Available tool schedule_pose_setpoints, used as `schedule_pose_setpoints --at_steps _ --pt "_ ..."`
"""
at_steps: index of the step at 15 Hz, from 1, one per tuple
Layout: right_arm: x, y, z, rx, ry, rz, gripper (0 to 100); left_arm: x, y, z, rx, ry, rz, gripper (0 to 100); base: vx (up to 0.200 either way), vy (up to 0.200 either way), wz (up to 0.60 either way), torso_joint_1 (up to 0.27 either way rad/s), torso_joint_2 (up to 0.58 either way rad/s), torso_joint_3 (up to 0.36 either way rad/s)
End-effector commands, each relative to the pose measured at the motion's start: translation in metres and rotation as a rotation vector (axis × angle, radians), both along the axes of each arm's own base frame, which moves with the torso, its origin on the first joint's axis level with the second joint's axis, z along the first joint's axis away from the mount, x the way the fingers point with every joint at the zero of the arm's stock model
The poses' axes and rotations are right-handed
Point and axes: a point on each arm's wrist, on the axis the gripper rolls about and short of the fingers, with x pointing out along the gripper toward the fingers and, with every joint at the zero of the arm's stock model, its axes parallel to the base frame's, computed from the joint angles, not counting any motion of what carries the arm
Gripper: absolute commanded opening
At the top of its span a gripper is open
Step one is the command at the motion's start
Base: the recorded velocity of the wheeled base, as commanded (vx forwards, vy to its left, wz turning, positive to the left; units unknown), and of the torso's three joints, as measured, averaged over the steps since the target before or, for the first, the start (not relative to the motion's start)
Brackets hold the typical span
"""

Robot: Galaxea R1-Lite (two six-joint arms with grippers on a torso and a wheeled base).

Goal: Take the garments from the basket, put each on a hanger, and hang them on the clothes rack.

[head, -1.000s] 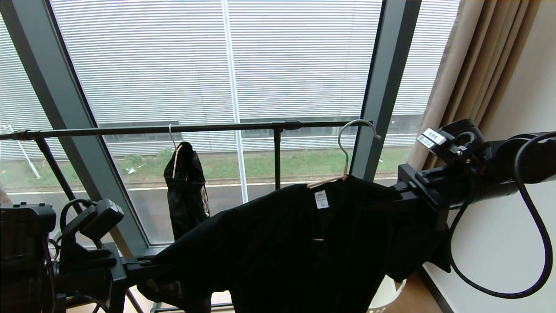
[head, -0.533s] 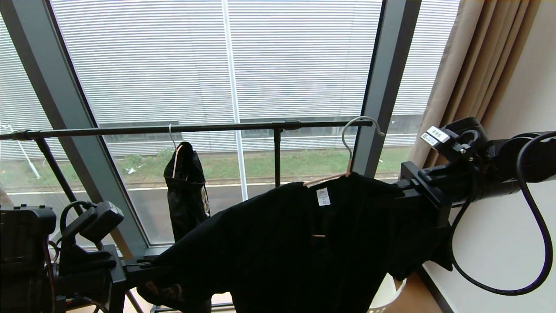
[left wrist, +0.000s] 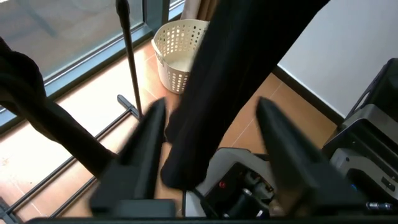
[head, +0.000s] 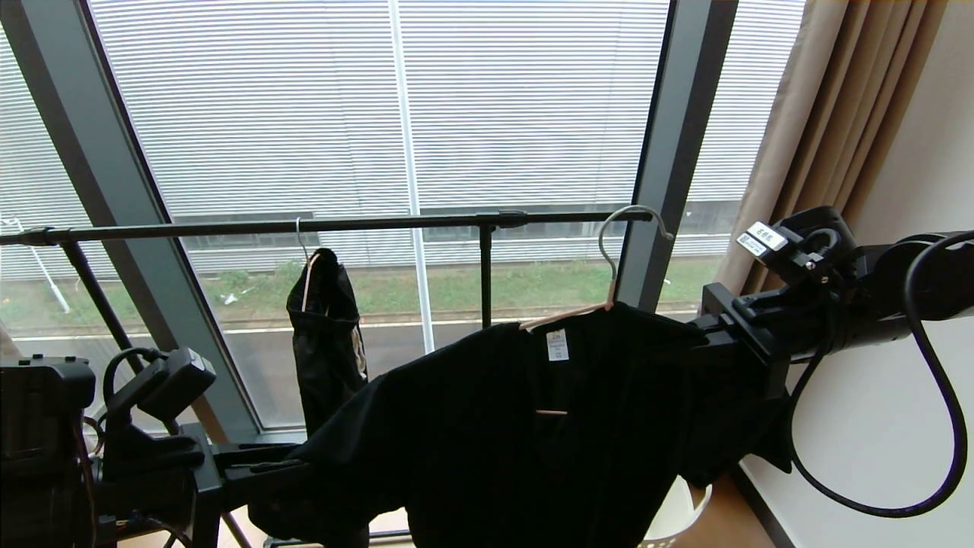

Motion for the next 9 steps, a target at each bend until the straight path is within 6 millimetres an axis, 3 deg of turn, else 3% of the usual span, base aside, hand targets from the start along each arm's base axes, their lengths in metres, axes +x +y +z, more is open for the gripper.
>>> schedule_pose_setpoints --at_steps 1,6,8,9 --pt "0.0 0.0 -0.001 0.0 0.002 -0.001 0 0.001 0.001 0.005 -0.008 -0.02 0.01 100 0.0 0.0 0.0 0.0 0.0 0.0" --pt "0.0 0.002 -0.003 -0.005 0.01 0.003 0 0.015 -0.002 0.048 -0.148 -0.078 -0.003 100 0.0 0.0 0.0 0.0 0.0 0.0" --pt "0.0 0.002 -0.005 -0.005 0.017 0.005 0 0.031 -0.03 0.072 -0.15 -0.135 -0.107 100 0.0 0.0 0.0 0.0 0.0 0.0" --pt "0.0 0.002 -0.005 -0.005 0.017 0.005 0 0.031 -0.03 0.072 -0.15 -0.135 -0.107 100 0.0 0.0 0.0 0.0 0.0 0.0"
